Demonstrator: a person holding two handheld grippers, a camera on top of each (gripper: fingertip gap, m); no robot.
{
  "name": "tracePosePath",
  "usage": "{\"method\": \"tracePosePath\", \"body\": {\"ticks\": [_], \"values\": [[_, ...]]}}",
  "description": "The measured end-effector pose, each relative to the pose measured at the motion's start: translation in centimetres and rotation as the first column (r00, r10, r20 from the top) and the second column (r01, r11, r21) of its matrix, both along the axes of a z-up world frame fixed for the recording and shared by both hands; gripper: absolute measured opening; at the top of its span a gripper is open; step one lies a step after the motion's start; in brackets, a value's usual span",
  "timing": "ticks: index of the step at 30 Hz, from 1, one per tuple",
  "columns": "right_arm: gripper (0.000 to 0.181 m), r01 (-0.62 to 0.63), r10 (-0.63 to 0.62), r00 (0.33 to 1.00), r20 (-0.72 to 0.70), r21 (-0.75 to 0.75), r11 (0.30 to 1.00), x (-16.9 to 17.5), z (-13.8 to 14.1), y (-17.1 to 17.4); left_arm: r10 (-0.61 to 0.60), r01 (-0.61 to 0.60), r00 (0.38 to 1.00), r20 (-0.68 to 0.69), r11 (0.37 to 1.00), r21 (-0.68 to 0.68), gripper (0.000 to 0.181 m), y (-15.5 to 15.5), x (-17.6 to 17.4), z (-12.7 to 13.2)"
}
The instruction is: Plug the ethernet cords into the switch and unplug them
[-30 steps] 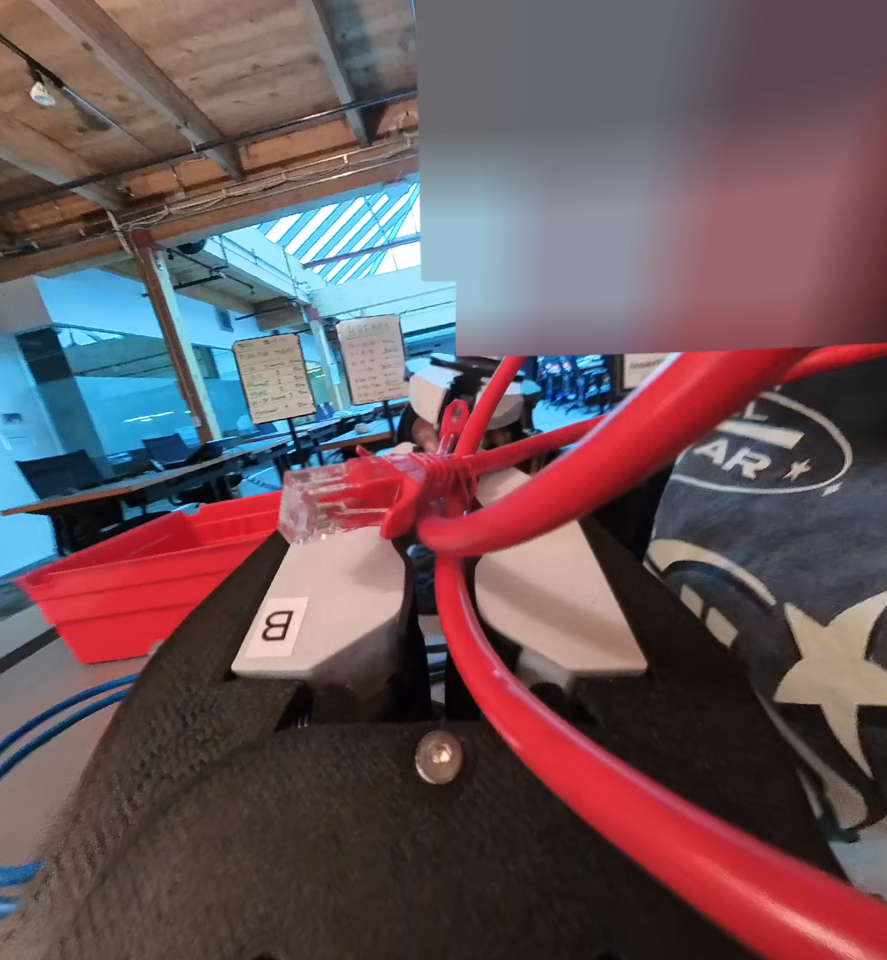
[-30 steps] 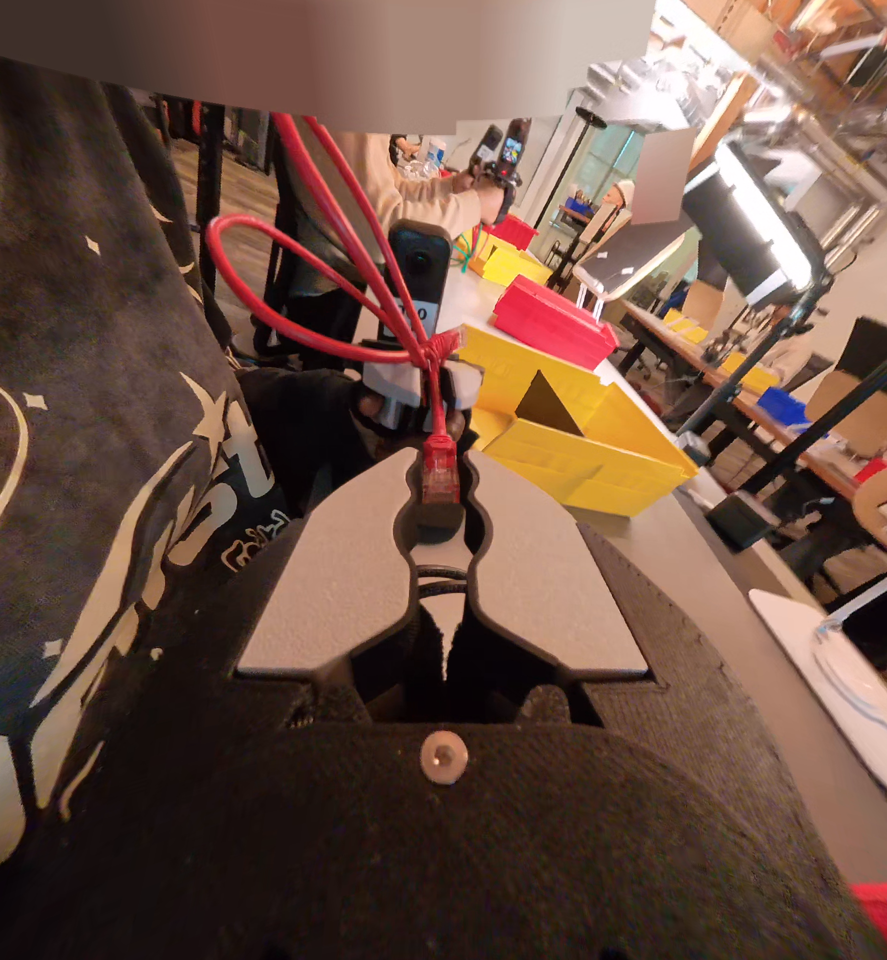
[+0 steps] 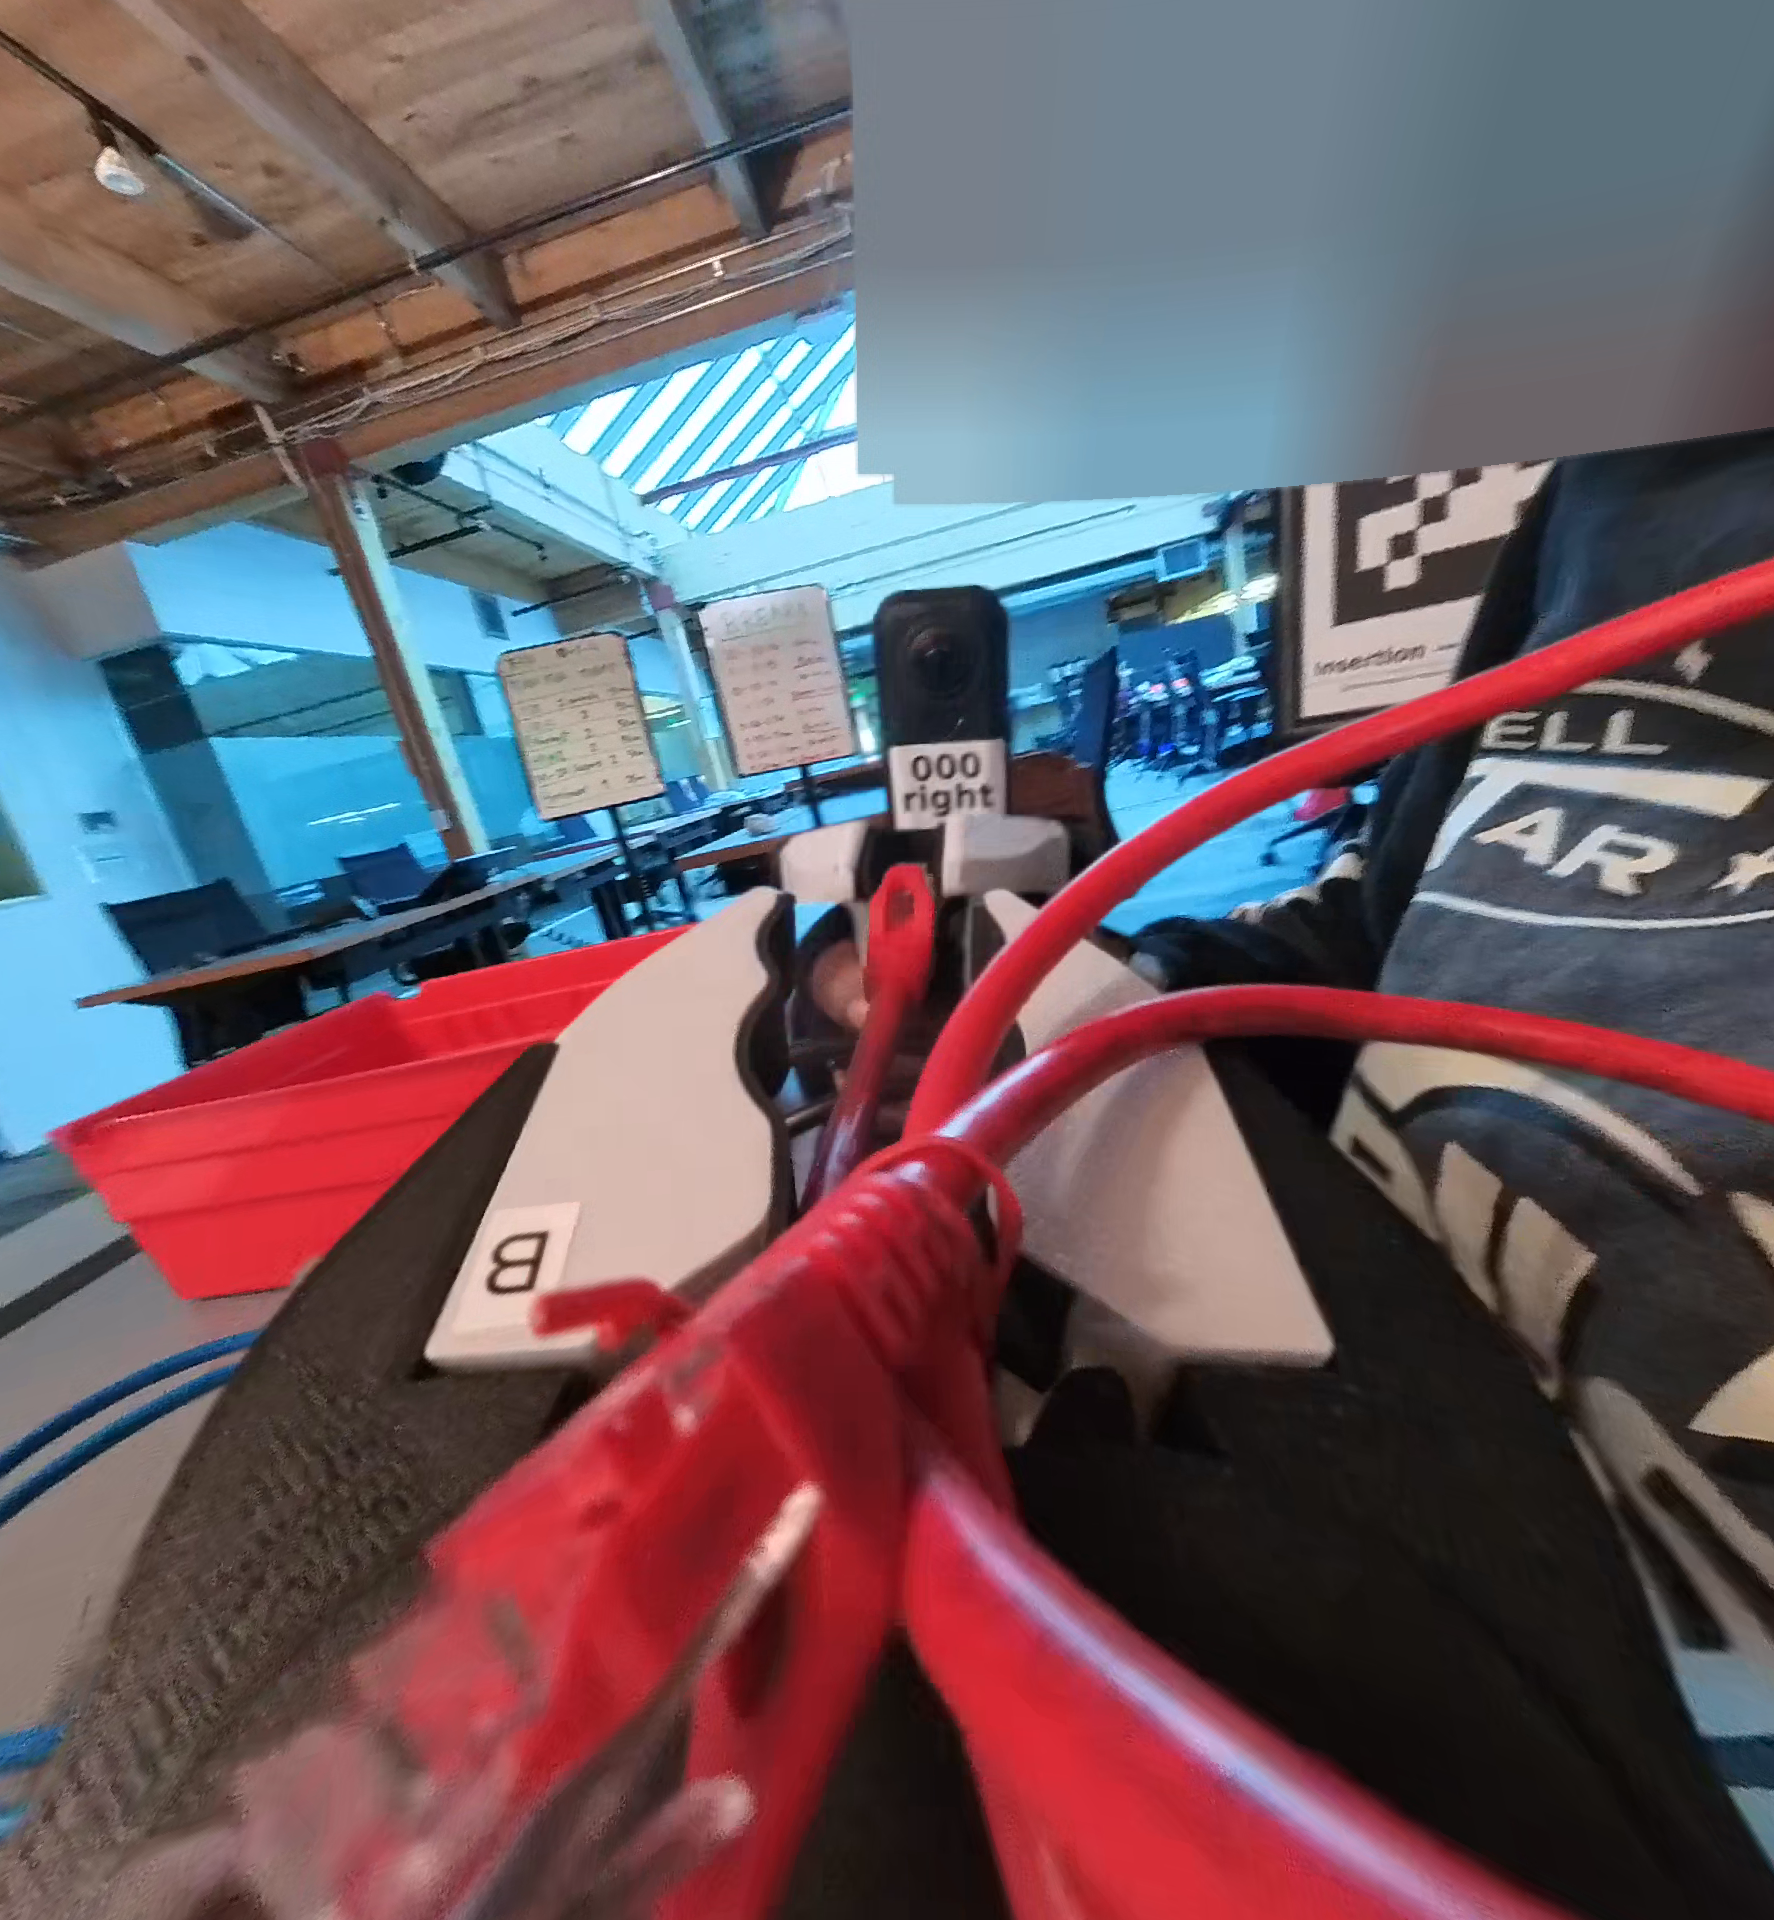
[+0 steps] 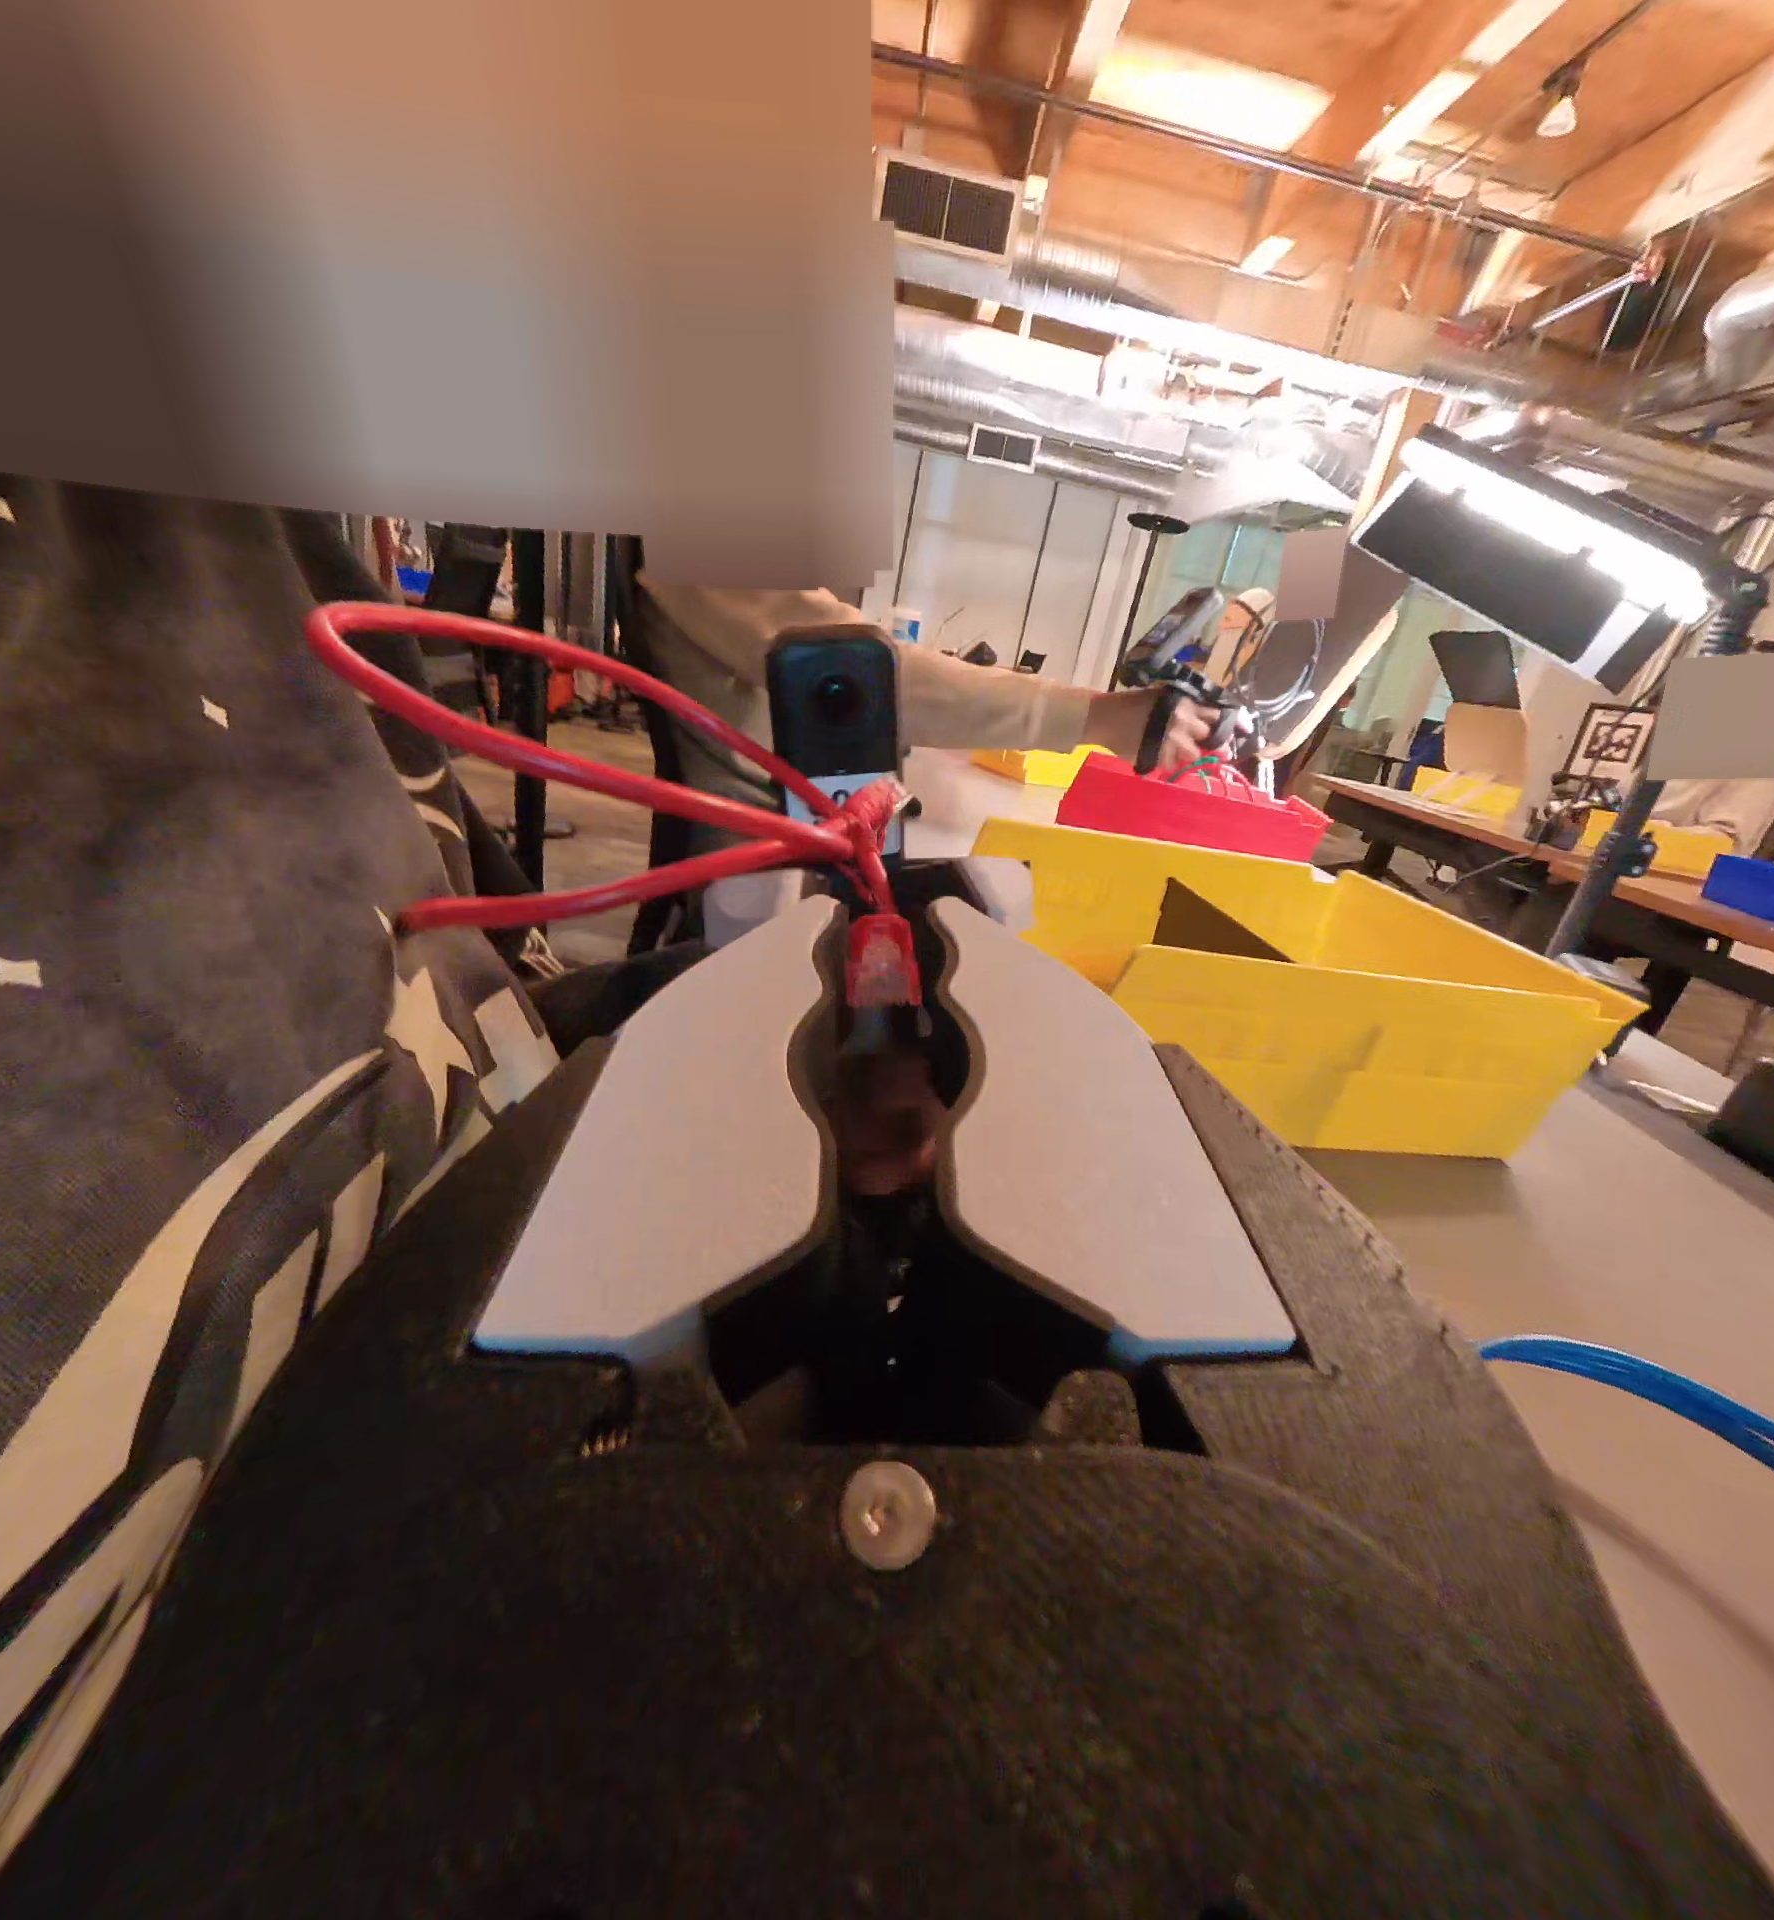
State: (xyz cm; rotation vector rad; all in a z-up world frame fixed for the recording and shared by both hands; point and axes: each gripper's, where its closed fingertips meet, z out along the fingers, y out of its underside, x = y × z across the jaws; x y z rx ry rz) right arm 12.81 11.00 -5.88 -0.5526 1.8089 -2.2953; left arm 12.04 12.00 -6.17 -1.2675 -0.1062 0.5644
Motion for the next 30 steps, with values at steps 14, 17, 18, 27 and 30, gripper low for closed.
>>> {"method": "tracePosePath", "body": {"ticks": [14, 17, 18, 27, 30], "values": [[0.012, -0.039, 0.038, 0.999, -0.02, -0.056, 0.998, 0.5, 0.5, 0.7, -0.108, 0.114, 0.987, 0.115, 0.993, -0.043, 0.012, 0.8, 0.6, -1.0], [0.012, -0.032, 0.031, 0.999, -0.03, -0.044, 0.999, 0.4, 0.3, 0.6, -0.107, 0.114, 0.986, 0.128, 0.993, -0.042, 0.012, 0.7, 0.5, -1.0], [0.012, -0.028, 0.027, 0.999, -0.035, -0.039, 0.999, 0.3, 0.3, 0.6, -0.107, 0.114, 0.985, 0.133, 0.993, -0.04, 0.012, 0.7, 0.4, -1.0], [0.012, 0.009, -0.011, 0.997, -0.082, -0.021, 1.0, -0.1, 0.0, 0.5, -0.11, 0.113, 0.98, 0.166, 0.994, -0.008, 0.012, 0.5, 0.1, -0.8], [0.012, 0.001, -0.003, 0.997, -0.073, -0.023, 1.0, 0.0, -0.2, 0.4, -0.125, 0.116, 0.979, 0.16, 0.991, 0.066, 0.007, 0.0, 0.2, 0.1]]}}
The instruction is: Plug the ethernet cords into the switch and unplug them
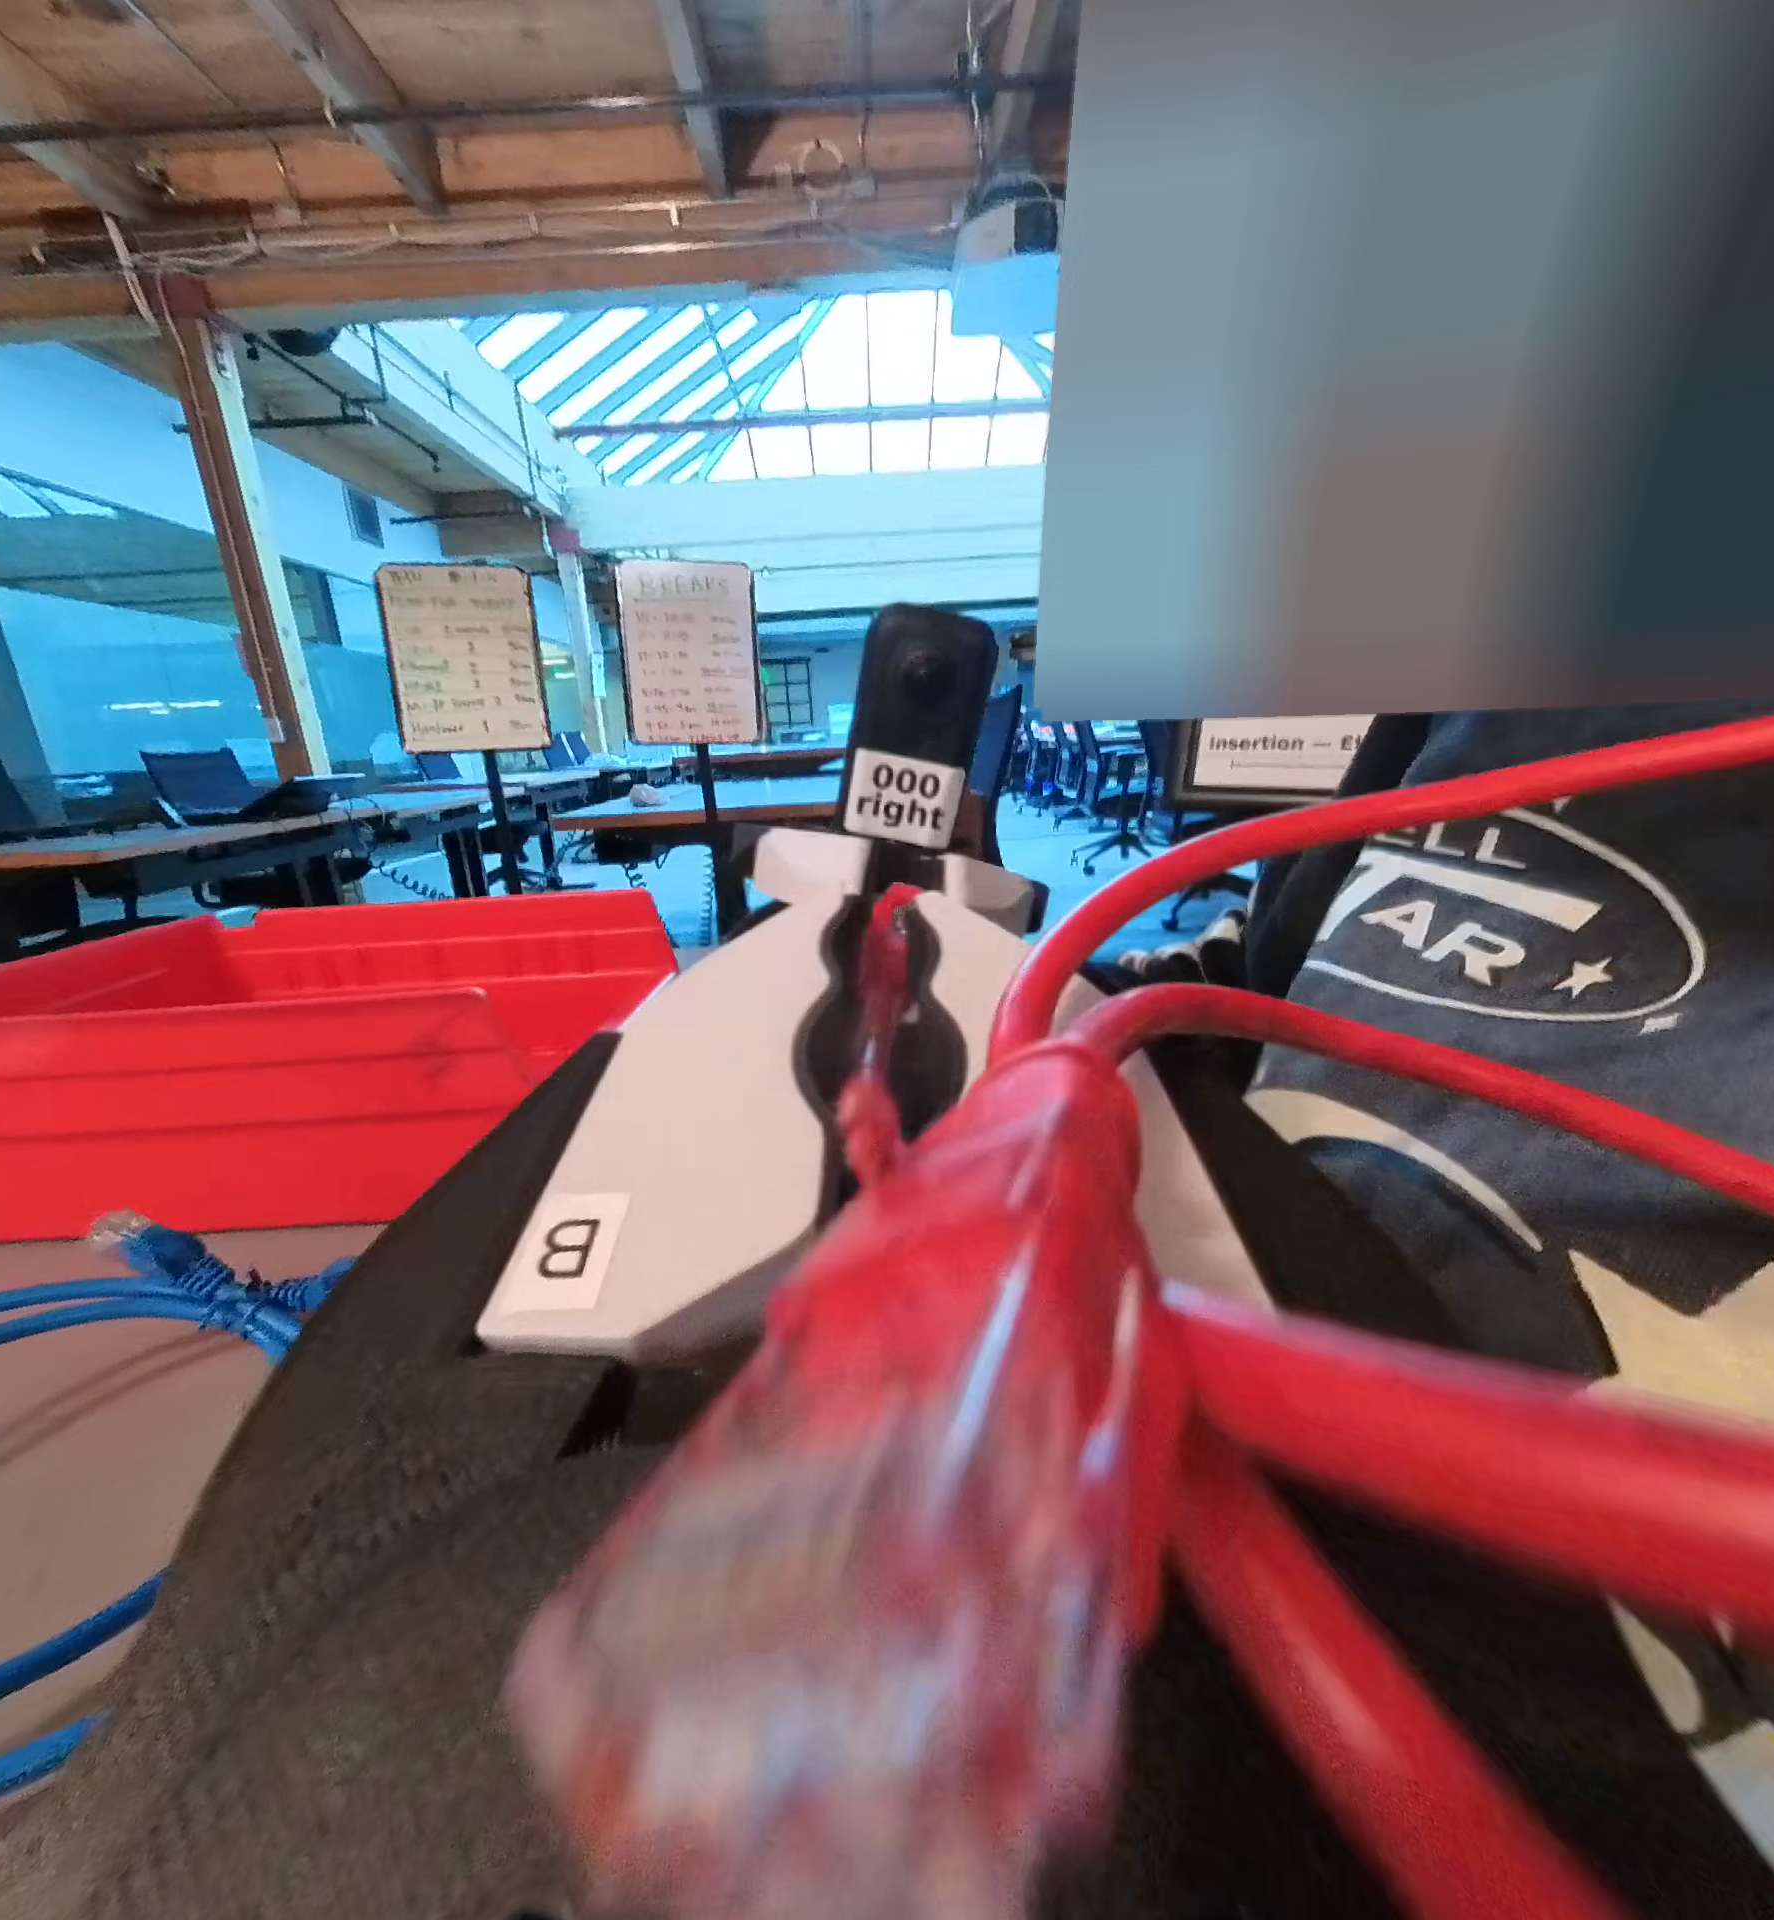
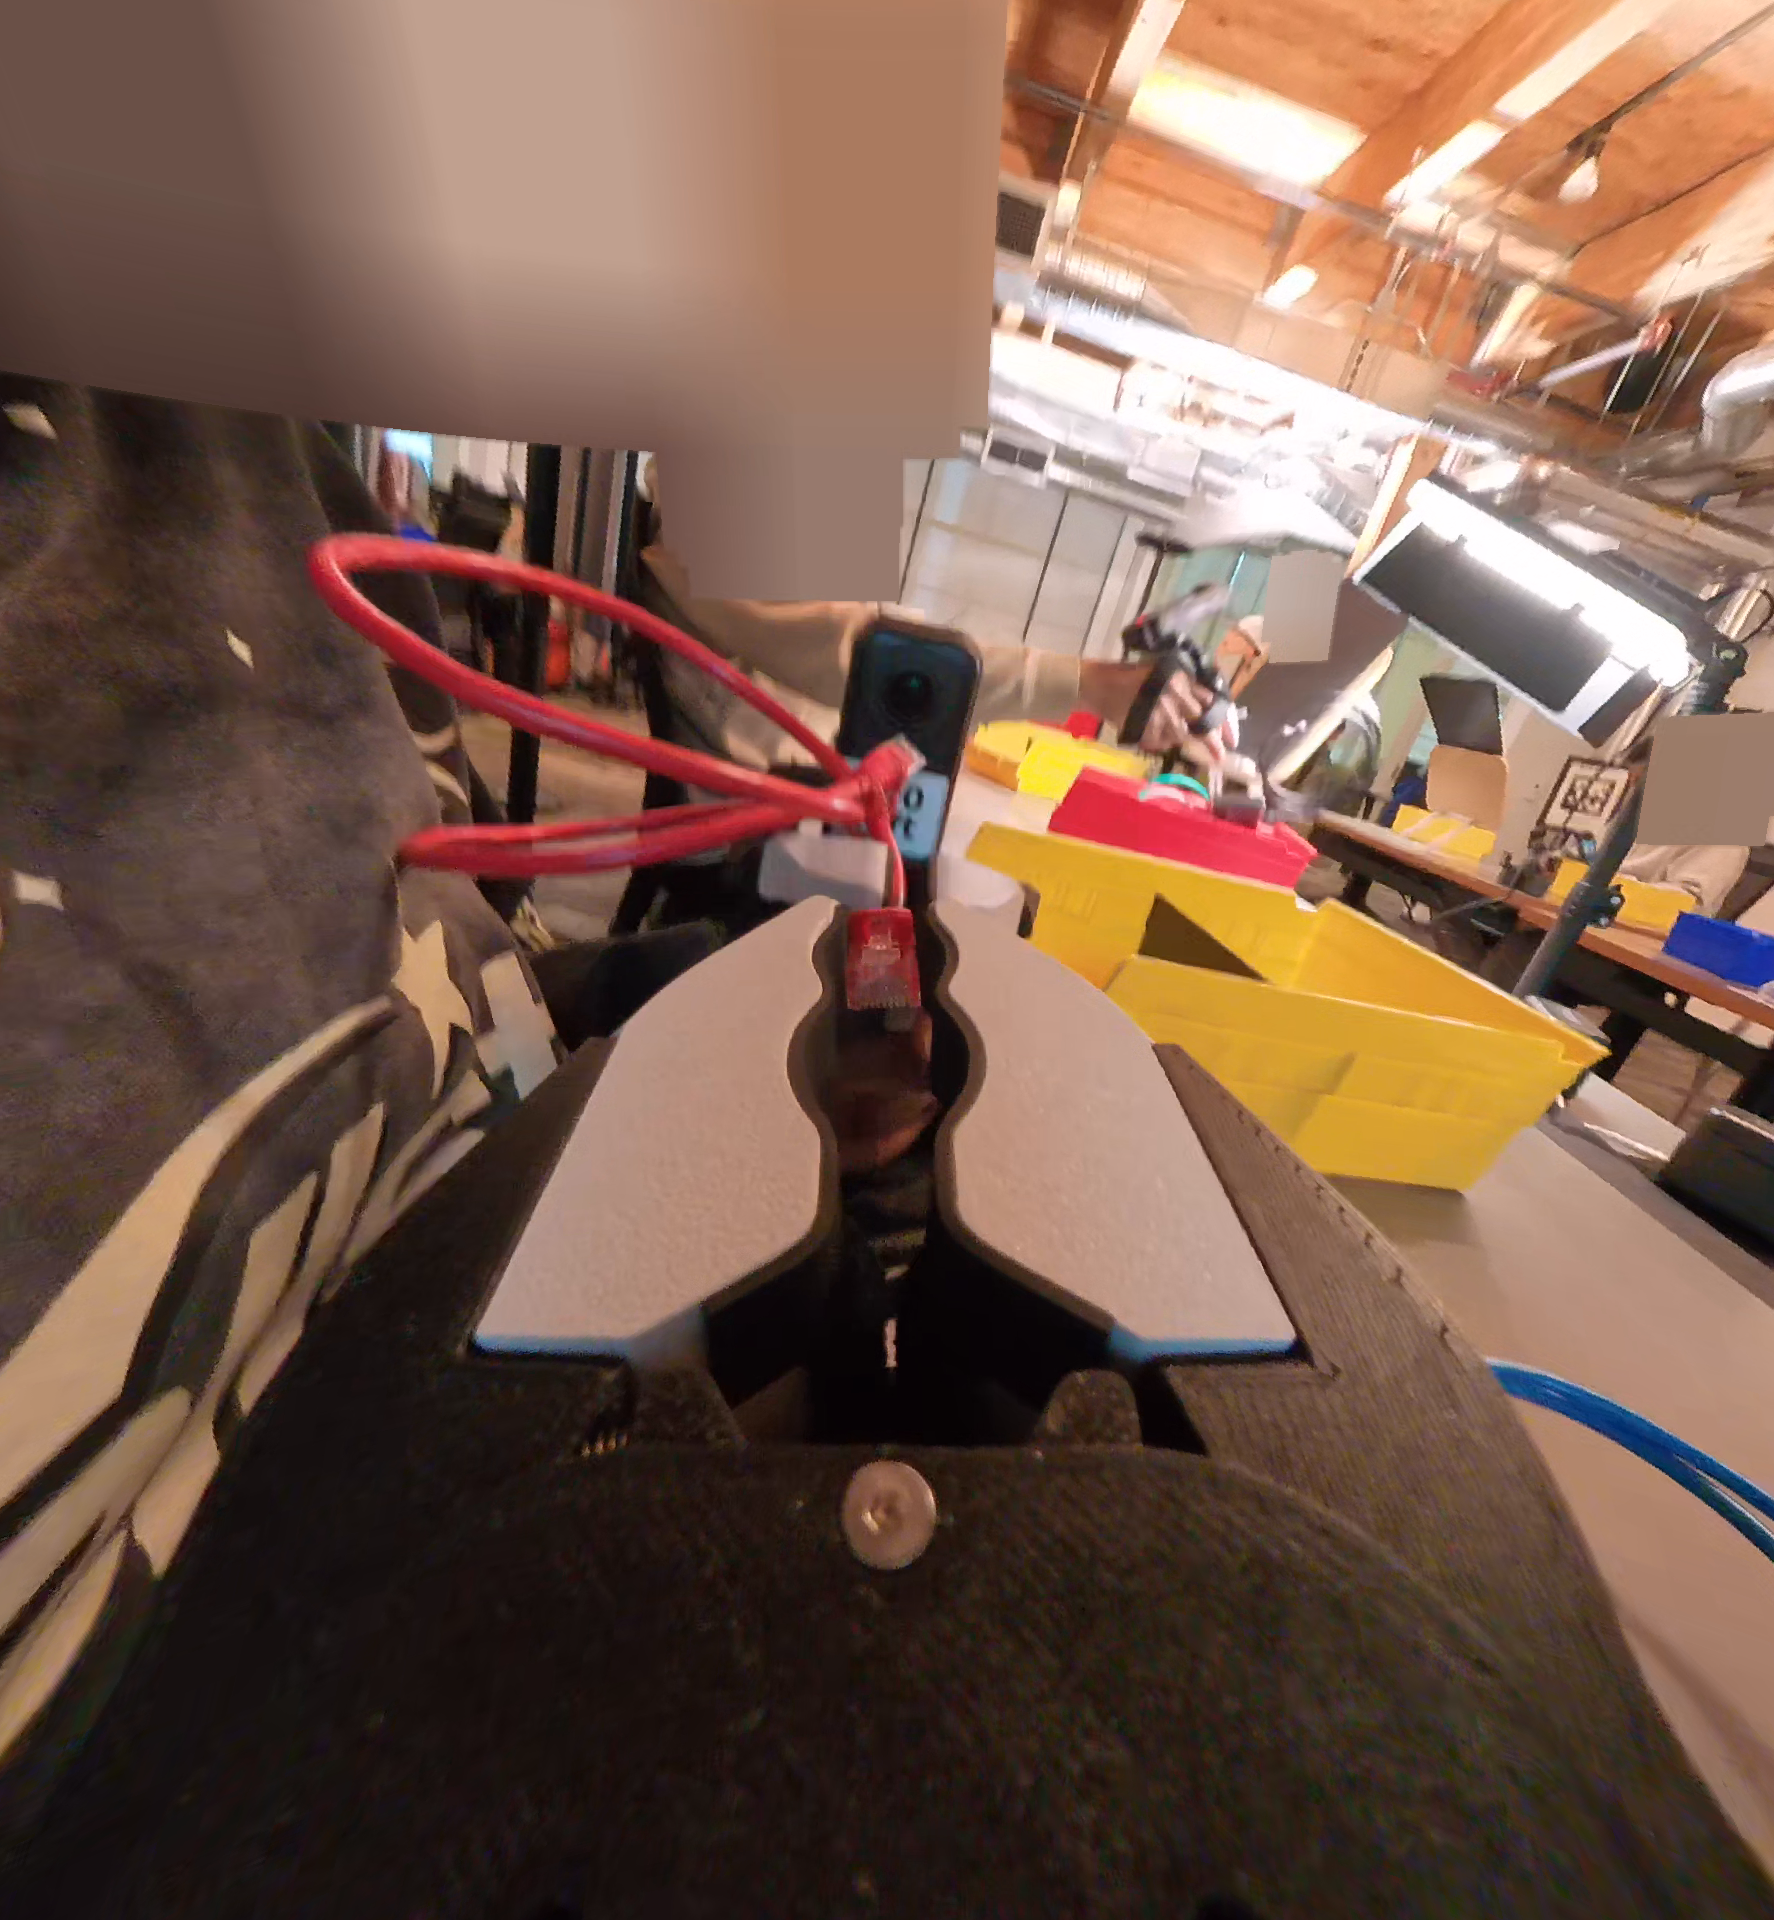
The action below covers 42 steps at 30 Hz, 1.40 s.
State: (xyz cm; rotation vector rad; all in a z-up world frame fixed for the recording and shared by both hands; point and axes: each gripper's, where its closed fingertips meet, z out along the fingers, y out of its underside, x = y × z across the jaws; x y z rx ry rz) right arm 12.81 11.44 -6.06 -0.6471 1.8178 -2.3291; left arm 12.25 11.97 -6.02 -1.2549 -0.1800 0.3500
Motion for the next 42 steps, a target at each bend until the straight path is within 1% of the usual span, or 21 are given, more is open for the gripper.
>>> {"method": "tracePosePath", "body": {"ticks": [2, 3, 4, 6, 7, 11, 14, 24, 26, 28, 29, 30, 31, 33, 35, 38, 42], "values": [[0.012, -0.024, 0.025, 0.999, 0.035, -0.025, 0.999, 0.3, 0.5, 0.2, -0.018, 0.018, 1.0, -0.012, 1.0, -0.007, 0.006, 0.0, 0.3, 0.0], [0.012, -0.024, 0.025, 0.999, 0.027, -0.029, 0.999, 0.4, 0.5, 0.2, -0.03, 0.03, 0.999, -0.02, 1.0, -0.01, 0.007, 0.1, 0.6, 0.0], [0.012, -0.019, 0.019, 1.0, 0.014, -0.037, 0.999, 0.4, 0.6, 0.2, -0.031, 0.03, 0.999, -0.021, 0.999, -0.014, 0.01, 0.1, 0.6, 0.0], [0.012, -0.023, 0.023, 1.0, 0.008, -0.057, 0.998, 0.6, 0.9, 0.5, -0.019, 0.018, 1.0, -0.016, 0.999, -0.03, 0.022, 0.2, 0.3, -0.3], [0.012, -0.023, 0.023, 1.0, 0.008, -0.061, 0.998, 0.6, 1.0, 0.5, -0.014, 0.013, 1.0, -0.02, 0.999, -0.038, 0.024, 0.2, 0.3, -0.4], [0.012, -0.011, 0.011, 1.0, -0.005, -0.062, 0.998, 0.6, 0.7, 0.3, -0.025, 0.023, 0.999, -0.034, 0.997, -0.069, 0.023, 0.7, 0.6, -0.7], [0.012, -0.01, 0.009, 1.0, -0.012, -0.06, 0.998, 0.7, 0.5, 0.1, -0.021, 0.019, 0.999, -0.039, 0.998, -0.056, 0.013, 0.6, 0.6, -0.6], [0.012, -0.007, 0.006, 1.0, -0.014, -0.074, 0.997, 0.6, 0.7, 0.3, -0.011, 0.007, 0.999, -0.042, 0.997, -0.077, 0.012, 0.7, 0.4, -0.8], [0.012, 0.013, -0.014, 1.0, -0.005, -0.044, 0.999, 0.1, 0.6, 0.1, 0.02, -0.024, 0.999, -0.047, 0.996, -0.086, 0.012, 0.6, 0.1, -0.8], [0.013, 0.05, -0.049, 0.999, -0.016, 0.034, 0.998, -0.7, 0.3, -0.1, 0.065, -0.068, 0.997, -0.035, 0.992, -0.105, 0.011, 0.4, -0.6, -1.0], [0.018, 0.074, -0.073, 0.997, -0.026, 0.075, 0.994, -1.4, 0.3, 0.0, 0.099, -0.102, 0.995, -0.033, 0.988, -0.113, 0.012, 0.2, -1.0, -1.1], [0.027, 0.1, -0.097, 0.995, -0.032, 0.111, 0.989, -2.1, 0.5, 0.4, 0.134, -0.136, 0.991, -0.025, 0.984, -0.119, 0.012, -0.2, -1.5, -1.2], [0.031, 0.13, -0.127, 0.991, -0.031, 0.149, 0.98, -3.1, 0.7, 0.8, 0.164, -0.165, 0.986, -0.013, 0.979, -0.122, 0.012, -0.7, -1.9, -1.2], [0.039, 0.22, -0.226, 0.974, -0.01, 0.259, 0.94, -5.8, 0.6, 1.6, 0.208, -0.206, 0.978, 0.014, 0.973, -0.105, 0.012, -1.7, -2.6, -1.1], [0.054, 0.27, -0.295, 0.956, 0.005, 0.387, 0.882, -8.1, -0.4, 2.5, 0.245, -0.242, 0.969, 0.038, 0.968, -0.071, 0.012, -2.6, -3.2, -0.8], [0.06, 0.341, -0.394, 0.919, -0.027, 0.556, 0.758, -10.8, -3.3, 3.4, 0.287, -0.284, 0.955, 0.079, 0.958, -0.05, 0.012, -3.4, -4.0, -0.8], [0.057, 0.453, -0.477, 0.863, -0.165, 0.671, 0.587, -12.9, -7.0, 3.6, 0.317, -0.31, 0.944, 0.091, 0.947, -0.083, 0.012, -3.4, -4.5, -1.4]]}}
